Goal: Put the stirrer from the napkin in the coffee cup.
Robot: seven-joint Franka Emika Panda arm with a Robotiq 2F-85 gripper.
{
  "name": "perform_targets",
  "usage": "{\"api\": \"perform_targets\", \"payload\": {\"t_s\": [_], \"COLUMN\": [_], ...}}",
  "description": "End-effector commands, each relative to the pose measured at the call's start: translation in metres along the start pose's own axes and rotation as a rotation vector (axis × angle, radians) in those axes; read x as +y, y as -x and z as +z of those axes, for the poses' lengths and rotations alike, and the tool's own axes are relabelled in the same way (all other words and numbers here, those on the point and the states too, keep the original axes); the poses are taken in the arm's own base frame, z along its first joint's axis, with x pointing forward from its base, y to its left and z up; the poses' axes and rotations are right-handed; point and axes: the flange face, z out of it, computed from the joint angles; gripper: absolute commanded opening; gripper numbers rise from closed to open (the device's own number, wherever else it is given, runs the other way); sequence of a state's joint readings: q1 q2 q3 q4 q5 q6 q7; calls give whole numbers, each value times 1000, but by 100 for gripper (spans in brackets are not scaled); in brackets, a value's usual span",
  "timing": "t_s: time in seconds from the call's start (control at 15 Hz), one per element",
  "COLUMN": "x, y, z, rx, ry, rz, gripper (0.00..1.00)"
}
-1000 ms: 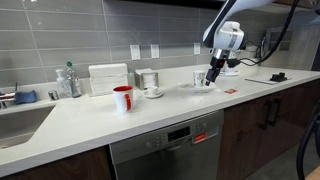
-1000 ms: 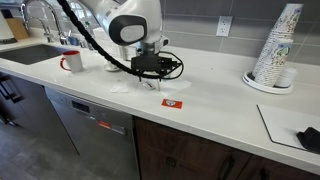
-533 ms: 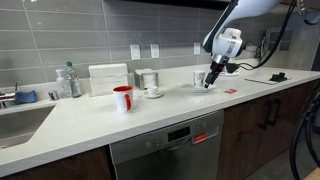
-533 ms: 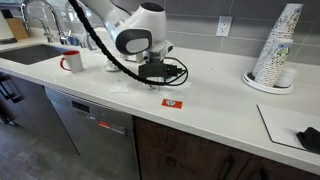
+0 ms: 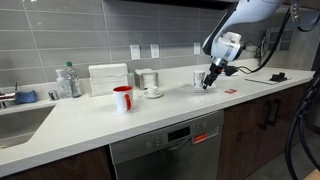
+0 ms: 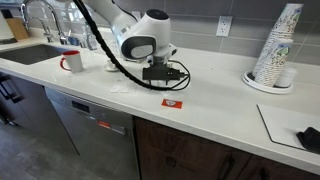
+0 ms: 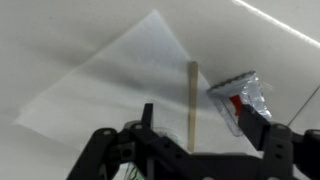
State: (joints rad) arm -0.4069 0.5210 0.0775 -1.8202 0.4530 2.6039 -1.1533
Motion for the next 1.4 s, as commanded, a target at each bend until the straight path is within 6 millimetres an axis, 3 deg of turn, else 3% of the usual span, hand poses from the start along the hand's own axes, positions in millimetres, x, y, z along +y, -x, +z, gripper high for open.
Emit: {"api": "perform_targets", "payload": {"t_s": [0.0,0.07,0.27,0.4,1.07,1.27,1.33], "x": [9,10,10,10,8,7,7], "y": [0,0,-1,-2,-4,-4,-4], "z": [8,10,13,14,16,16,16], "rx": [45,48,57,59,59,56,56], "ry": [-15,-17,-24,-25,-31,-31,-31], "rz": [23,27,35,35,31,29,29], "gripper": [71,72,48,41,24,4,6]}}
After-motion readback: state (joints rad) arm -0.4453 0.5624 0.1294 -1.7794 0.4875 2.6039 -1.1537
